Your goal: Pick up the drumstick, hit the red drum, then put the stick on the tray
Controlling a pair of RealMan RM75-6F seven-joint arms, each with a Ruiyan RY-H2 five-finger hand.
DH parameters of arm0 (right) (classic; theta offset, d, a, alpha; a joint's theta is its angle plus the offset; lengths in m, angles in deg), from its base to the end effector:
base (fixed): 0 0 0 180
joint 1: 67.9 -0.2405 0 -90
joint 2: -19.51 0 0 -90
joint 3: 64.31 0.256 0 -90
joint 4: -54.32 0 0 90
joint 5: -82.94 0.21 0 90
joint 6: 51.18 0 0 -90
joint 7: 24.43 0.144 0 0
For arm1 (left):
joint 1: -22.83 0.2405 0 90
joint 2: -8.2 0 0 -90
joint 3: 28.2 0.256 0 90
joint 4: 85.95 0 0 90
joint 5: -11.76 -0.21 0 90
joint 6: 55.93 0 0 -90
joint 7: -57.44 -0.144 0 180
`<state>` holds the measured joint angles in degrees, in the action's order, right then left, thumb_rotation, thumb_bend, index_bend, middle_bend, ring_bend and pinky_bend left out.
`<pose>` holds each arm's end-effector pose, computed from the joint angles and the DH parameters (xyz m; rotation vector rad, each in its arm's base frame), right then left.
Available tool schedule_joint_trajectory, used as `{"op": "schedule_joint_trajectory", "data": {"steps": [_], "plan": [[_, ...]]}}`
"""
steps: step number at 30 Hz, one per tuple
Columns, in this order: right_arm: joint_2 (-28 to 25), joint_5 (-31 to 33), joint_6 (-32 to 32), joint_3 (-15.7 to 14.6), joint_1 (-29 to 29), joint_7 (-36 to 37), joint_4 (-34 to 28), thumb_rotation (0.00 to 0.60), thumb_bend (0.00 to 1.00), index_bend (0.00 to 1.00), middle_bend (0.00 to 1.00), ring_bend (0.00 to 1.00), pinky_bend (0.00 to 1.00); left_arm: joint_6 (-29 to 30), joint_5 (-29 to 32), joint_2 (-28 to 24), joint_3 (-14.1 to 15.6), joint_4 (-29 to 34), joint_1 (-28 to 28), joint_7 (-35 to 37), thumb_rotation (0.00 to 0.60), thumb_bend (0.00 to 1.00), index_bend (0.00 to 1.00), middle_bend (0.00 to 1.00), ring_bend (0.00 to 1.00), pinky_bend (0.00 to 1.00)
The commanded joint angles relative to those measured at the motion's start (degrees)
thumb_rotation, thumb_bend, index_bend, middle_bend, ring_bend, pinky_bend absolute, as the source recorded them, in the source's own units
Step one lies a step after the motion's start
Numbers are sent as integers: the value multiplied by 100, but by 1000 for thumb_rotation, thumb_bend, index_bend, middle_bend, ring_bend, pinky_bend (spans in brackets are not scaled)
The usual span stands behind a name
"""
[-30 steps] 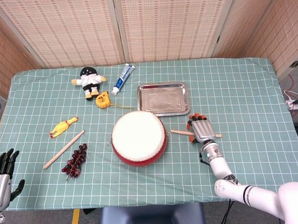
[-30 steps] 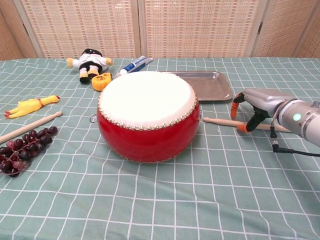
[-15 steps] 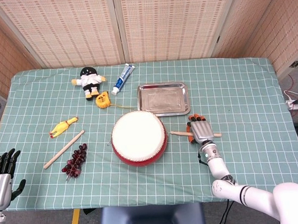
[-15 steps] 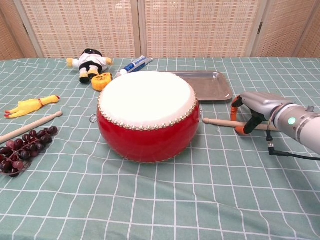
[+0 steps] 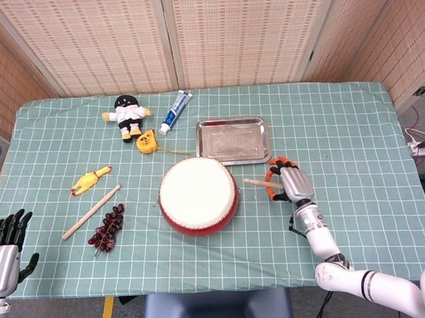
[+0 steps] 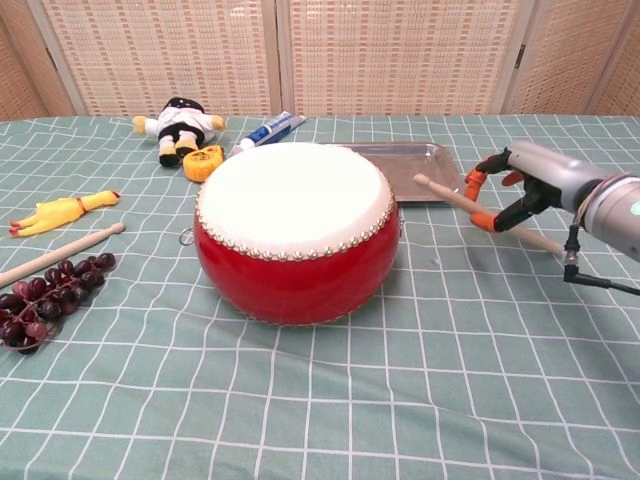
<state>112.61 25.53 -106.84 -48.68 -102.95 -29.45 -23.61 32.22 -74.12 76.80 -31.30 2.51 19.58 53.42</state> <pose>-0.2025 -0.3492 -0.0141 1.4679 -1.3517 1.0267 -0.3193 0.1733 0.1478 -1.3508 -0.8349 -0.8731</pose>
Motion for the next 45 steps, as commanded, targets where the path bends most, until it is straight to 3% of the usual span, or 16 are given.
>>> {"op": "schedule_joint_trajectory", "data": {"steps": [1,9,13,19,25,31,38,45], "plan": [[-608,-908,-85,293,554,2453,-703,600,434,642,213,79,146,-27,18,-16,3,32,-8,-21,600,278,0,0,25,20],[-458,-1945,261,170,631,5901,219,600,434,641,240,110,171,-57,-6,-78,19,127,-28,-89,600,276,0,0,24,20],[-240,-2686,236,-129,490,7785,1032,600,434,628,269,158,198,-48,-35,-107,33,187,-30,-140,600,276,0,0,24,19],[306,-3081,76,-426,253,9686,2259,600,434,624,308,197,207,-93,5,-137,44,244,-33,-192,600,276,0,0,24,19],[779,-3225,-45,-652,64,11010,3249,600,434,589,311,206,213,-121,4,-165,41,288,-55,-180,600,276,0,0,25,19],[993,-3418,-239,-955,-16,11974,3861,600,434,524,311,206,212,-156,1,-193,52,313,-70,-163,600,277,0,0,25,19],[1144,-3593,-568,-1258,-25,12604,4452,600,428,458,311,212,212,-207,-55,-266,92,368,-91,-16,600,276,0,0,25,20],[1214,-3624,-797,-1411,-18,12819,4689,600,406,454,317,243,251,-226,-73,-279,105,372,-106,22,600,276,0,0,24,20]]}}
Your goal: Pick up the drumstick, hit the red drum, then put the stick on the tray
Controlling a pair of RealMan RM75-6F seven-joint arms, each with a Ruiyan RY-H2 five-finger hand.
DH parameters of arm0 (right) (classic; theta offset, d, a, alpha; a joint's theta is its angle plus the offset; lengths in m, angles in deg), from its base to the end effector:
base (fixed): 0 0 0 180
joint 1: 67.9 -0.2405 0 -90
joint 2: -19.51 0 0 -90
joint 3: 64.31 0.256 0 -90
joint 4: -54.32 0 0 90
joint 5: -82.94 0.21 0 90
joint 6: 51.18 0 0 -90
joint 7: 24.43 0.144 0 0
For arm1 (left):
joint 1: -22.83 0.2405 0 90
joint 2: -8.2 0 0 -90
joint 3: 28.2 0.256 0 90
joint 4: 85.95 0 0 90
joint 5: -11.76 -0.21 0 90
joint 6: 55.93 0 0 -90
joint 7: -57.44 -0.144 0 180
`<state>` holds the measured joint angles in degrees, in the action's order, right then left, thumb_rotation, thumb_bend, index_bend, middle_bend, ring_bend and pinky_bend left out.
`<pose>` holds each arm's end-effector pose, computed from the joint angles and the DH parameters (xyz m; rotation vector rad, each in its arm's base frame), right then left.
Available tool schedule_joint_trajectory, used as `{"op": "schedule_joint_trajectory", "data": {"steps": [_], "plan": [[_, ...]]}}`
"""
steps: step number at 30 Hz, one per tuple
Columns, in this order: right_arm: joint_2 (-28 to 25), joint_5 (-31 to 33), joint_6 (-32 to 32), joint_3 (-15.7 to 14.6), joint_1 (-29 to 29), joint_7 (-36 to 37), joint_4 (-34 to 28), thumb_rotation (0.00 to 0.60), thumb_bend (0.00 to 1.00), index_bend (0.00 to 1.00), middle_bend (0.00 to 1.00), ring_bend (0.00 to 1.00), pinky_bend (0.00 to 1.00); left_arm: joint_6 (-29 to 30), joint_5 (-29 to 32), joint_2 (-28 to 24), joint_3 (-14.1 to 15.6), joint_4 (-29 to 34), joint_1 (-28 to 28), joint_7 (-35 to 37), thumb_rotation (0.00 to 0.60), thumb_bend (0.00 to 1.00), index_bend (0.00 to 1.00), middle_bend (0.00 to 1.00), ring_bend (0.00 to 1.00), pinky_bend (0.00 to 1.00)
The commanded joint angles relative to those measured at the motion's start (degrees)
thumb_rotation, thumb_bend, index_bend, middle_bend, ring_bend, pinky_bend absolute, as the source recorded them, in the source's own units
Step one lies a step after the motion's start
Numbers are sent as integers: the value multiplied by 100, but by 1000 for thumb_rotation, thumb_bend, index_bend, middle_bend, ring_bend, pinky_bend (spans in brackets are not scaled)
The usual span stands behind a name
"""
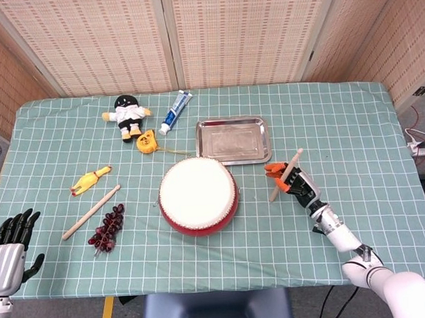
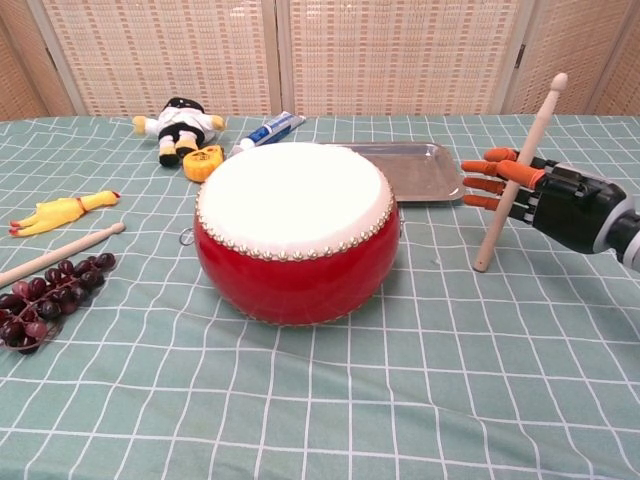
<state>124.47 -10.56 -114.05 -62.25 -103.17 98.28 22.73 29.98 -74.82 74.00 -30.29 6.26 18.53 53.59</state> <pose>-0.2761 -0.3585 -0.0266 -0.7014 2.4414 -1.7871 -0.3095 0.1750 0.1493 -1.4021 -0.8738 -0.8756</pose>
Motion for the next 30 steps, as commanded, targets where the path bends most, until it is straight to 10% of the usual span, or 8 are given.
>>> {"op": "schedule_joint_trajectory", "data": {"steps": [1,30], "plan": [[35,-26,-123,-82,10,50,66,600,406,454,325,256,268,-3,-5,4,8,-9,0,13,600,276,0,0,24,20],[190,-190,-148,-691,0,-700,68,600,205,586,422,373,380,-72,27,42,57,-130,1,195,600,276,0,0,25,19]]}}
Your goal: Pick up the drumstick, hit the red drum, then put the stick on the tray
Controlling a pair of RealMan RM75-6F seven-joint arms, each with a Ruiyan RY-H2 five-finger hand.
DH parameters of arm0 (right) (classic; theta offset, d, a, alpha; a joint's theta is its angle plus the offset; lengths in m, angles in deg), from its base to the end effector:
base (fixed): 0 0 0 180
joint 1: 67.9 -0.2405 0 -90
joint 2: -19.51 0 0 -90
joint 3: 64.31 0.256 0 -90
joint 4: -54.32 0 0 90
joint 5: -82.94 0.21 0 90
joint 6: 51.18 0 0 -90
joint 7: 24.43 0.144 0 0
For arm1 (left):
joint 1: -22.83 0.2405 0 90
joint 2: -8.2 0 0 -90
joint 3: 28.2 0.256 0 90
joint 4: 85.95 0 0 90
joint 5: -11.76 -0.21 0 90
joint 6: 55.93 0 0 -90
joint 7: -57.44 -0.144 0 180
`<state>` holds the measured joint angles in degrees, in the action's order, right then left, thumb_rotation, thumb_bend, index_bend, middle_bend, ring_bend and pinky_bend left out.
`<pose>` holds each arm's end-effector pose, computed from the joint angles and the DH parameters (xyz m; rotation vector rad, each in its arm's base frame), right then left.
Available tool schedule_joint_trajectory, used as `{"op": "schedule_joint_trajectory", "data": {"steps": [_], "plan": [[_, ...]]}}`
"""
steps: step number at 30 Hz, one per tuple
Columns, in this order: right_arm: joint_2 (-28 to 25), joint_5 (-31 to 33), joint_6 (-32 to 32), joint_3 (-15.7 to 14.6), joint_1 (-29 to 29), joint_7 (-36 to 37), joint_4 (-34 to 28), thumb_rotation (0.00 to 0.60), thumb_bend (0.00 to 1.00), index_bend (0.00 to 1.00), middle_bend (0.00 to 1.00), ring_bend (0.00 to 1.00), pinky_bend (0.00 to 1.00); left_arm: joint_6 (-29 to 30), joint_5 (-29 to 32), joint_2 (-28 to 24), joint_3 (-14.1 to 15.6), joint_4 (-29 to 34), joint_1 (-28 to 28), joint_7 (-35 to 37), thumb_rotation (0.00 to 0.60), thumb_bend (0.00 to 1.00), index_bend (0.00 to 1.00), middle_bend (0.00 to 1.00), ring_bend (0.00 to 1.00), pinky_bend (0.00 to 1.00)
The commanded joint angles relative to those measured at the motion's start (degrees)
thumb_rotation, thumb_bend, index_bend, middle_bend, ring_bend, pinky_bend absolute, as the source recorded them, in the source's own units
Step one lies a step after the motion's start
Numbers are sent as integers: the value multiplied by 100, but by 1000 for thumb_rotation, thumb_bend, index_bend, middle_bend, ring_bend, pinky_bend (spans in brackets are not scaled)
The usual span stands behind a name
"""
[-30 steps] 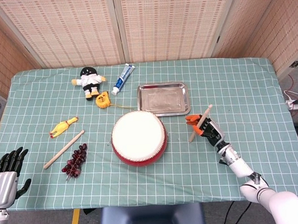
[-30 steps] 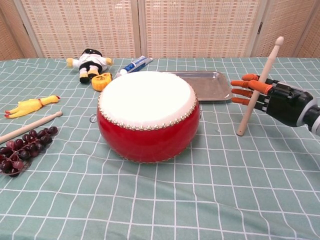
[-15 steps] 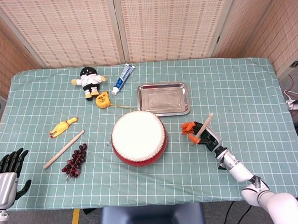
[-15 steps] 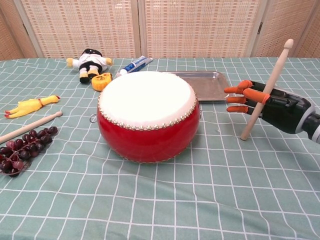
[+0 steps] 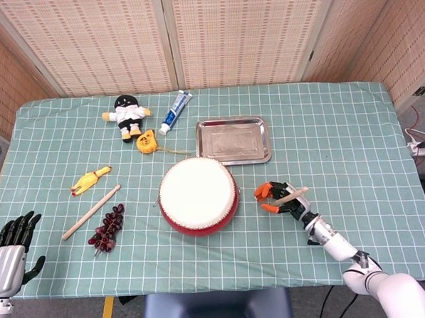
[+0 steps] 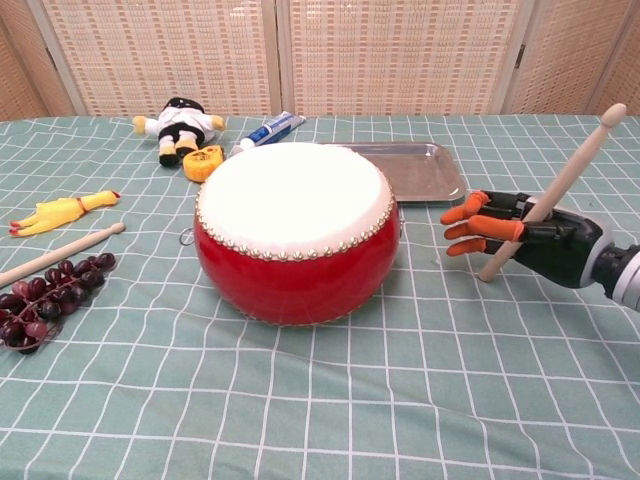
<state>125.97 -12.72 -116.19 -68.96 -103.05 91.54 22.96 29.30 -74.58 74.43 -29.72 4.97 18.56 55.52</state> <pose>-0.2719 -0.3347 -0.0510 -0.9886 2.4674 -1.6528 -0.3154 0.1730 0.1462 -1.4030 -0.9060 -0.8731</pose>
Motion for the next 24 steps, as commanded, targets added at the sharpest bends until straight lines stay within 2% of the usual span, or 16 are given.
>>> {"op": "schedule_joint_trajectory", "data": {"steps": [1,15,20,24], "plan": [[55,40,93,-20,-15,-32,64,600,205,590,424,375,381,-6,7,-2,1,-1,-1,4,600,276,0,0,25,19],[184,375,521,151,-44,370,264,600,205,676,475,435,444,-72,35,-9,3,17,-30,-19,600,276,0,0,24,19],[259,438,696,190,-88,315,339,600,205,737,523,499,491,-99,47,-2,4,26,-43,-31,600,277,0,0,25,19],[294,463,703,228,-112,265,330,600,204,828,588,580,546,-106,59,-1,-1,36,-48,-36,600,277,0,0,24,19]]}}
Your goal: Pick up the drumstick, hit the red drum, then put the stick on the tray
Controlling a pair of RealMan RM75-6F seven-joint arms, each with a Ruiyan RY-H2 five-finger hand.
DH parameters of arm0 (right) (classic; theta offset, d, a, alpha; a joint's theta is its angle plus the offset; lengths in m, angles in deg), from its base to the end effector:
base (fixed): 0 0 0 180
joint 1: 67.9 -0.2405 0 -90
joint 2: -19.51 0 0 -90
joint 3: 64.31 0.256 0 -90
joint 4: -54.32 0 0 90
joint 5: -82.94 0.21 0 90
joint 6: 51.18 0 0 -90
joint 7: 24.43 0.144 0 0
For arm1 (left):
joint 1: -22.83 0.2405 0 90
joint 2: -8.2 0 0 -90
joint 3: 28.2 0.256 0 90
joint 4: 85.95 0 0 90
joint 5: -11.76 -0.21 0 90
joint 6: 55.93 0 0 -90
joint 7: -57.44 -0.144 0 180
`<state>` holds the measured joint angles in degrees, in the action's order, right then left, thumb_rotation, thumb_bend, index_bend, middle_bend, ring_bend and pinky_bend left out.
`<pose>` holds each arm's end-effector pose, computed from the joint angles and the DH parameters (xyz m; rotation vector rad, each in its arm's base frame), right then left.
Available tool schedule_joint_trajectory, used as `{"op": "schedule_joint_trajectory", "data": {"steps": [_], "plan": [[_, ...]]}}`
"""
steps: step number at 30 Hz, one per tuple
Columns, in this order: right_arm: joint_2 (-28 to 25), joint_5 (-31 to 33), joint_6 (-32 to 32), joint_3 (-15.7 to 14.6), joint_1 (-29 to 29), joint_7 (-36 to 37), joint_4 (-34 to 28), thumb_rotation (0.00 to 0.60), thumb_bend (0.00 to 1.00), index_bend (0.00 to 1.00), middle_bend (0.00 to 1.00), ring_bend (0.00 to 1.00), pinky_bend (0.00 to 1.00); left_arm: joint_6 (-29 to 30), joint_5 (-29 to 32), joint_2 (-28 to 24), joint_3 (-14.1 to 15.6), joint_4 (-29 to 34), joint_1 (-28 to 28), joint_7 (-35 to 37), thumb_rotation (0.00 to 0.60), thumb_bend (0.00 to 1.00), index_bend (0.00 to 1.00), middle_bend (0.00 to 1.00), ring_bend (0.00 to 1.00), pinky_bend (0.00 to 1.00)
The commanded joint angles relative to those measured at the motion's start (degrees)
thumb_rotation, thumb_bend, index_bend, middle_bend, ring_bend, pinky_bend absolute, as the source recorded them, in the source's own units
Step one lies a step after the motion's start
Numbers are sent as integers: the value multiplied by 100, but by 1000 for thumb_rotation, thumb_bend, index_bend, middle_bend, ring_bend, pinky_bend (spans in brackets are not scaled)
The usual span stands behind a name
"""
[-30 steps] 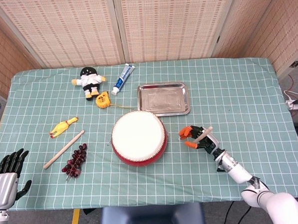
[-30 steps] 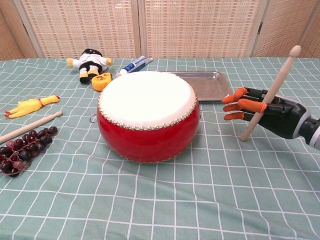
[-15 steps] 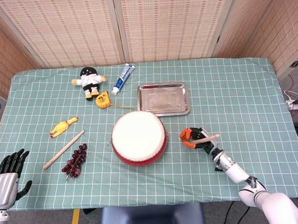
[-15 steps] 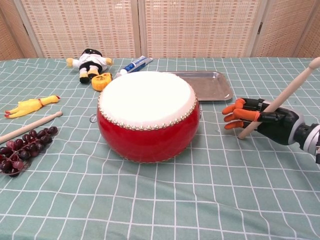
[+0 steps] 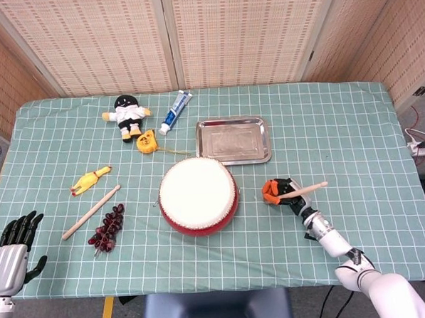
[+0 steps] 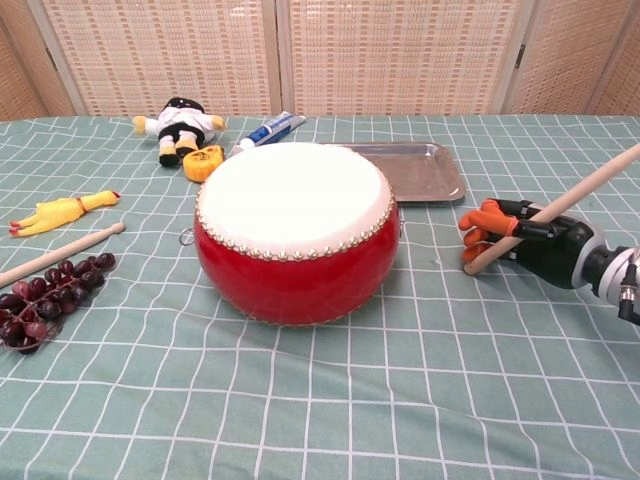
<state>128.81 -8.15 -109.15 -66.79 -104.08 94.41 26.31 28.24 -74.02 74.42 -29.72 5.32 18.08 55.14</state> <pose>-0.2805 -0.3489 -0.0610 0.7687 -2.5030 1.6407 -0.3150 0.1755 0.1438 -1.4110 -0.9181 -0.8626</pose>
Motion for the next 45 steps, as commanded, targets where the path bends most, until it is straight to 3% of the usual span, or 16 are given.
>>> {"op": "schedule_joint_trajectory", "data": {"steps": [1,7,17,23,26,30,36,39,42,43,45], "plan": [[11,5,1,13,-16,-31,-18,600,204,849,600,593,555,-3,11,1,-4,-3,0,8,600,277,0,0,24,19],[9,39,-29,79,-51,-159,-121,600,203,999,712,718,629,-23,11,15,3,-31,-9,36,600,277,0,0,25,19],[-115,161,-110,249,-59,-431,-519,600,203,1000,852,890,790,-30,20,37,-5,-86,-19,92,600,277,0,0,24,19],[-317,152,-330,342,-76,-590,-894,600,205,1000,880,942,848,-18,18,29,-11,-92,-22,85,600,276,0,0,24,19],[-494,136,-418,388,-110,-860,-1162,600,289,1000,894,966,877,-2,14,26,-18,-85,-22,81,600,276,0,0,24,19],[-821,173,-467,488,-153,-1258,-1663,600,479,1000,921,1000,944,19,5,41,-23,-89,-21,58,600,277,0,0,24,19],[-1473,214,-475,669,-288,-2882,-2507,600,558,1000,923,1000,957,36,12,39,-29,-96,-16,45,600,278,0,0,25,19],[-1582,286,-429,735,-308,-3164,-2705,600,559,1000,923,1000,957,38,11,39,-31,-95,-17,47,600,277,0,0,25,19],[-2004,417,-327,950,-442,-4455,-3324,600,558,1000,923,1000,957,52,-10,48,-36,-93,-24,47,600,277,0,0,26,19],[-2256,355,-342,1071,-596,-5456,-3546,600,558,1000,923,1000,957,54,-16,54,-36,-90,-27,50,600,277,0,0,26,19],[-2503,579,-178,1231,-664,-6397,-4048,600,558,1000,923,1000,957,51,-20,56,-33,-89,-29,53,600,276,0,0,26,19]]}}
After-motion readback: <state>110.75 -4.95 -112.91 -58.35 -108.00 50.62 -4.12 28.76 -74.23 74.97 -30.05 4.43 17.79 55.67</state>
